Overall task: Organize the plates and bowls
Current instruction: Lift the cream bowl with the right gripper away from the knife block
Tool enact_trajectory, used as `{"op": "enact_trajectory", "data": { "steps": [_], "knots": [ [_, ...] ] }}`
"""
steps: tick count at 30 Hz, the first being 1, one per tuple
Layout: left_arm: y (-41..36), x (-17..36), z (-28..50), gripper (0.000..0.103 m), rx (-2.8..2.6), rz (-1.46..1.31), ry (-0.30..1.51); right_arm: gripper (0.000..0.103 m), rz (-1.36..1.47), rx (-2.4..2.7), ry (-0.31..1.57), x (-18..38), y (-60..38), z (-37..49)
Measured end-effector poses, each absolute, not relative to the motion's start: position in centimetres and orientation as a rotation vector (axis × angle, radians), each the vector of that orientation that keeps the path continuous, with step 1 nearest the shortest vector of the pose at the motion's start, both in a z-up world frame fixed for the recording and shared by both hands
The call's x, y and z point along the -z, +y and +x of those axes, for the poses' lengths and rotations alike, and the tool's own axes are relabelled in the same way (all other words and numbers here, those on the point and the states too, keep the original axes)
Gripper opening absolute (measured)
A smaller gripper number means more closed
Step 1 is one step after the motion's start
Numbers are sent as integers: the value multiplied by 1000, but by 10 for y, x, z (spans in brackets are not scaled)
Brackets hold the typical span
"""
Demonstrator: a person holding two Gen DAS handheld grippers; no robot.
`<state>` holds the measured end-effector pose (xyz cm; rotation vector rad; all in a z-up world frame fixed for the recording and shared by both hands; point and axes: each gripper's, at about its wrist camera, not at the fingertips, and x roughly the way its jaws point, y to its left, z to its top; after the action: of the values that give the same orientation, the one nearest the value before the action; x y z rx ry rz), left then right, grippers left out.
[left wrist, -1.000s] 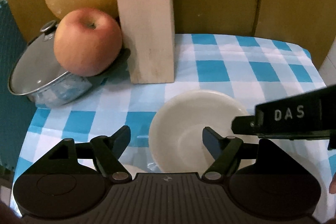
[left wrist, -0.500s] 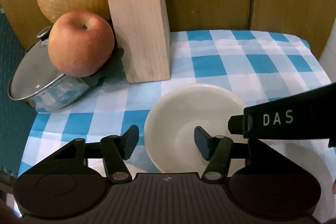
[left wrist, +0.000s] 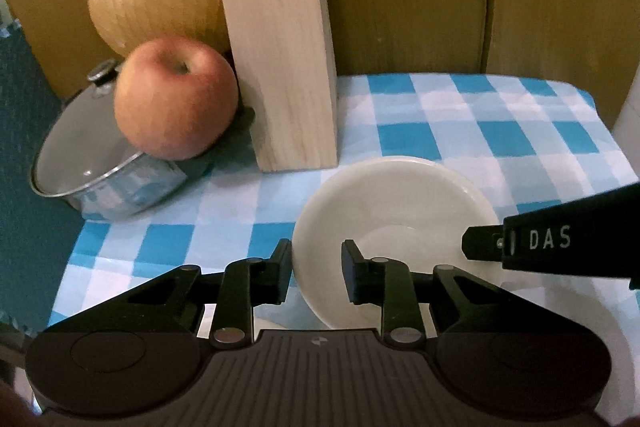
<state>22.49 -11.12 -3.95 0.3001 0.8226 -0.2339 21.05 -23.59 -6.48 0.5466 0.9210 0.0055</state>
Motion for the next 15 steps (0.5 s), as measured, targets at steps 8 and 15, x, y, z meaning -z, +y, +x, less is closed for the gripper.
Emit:
{"op": "enact_trajectory", "data": {
  "steps": [8, 15],
  "knots": [
    [-107, 28, 217, 36, 220, 300, 793, 6, 531, -30, 892, 55, -227, 201],
    [-94, 17, 202, 38, 196, 312, 743, 6, 512, -77, 874, 45, -210, 192]
  ]
}}
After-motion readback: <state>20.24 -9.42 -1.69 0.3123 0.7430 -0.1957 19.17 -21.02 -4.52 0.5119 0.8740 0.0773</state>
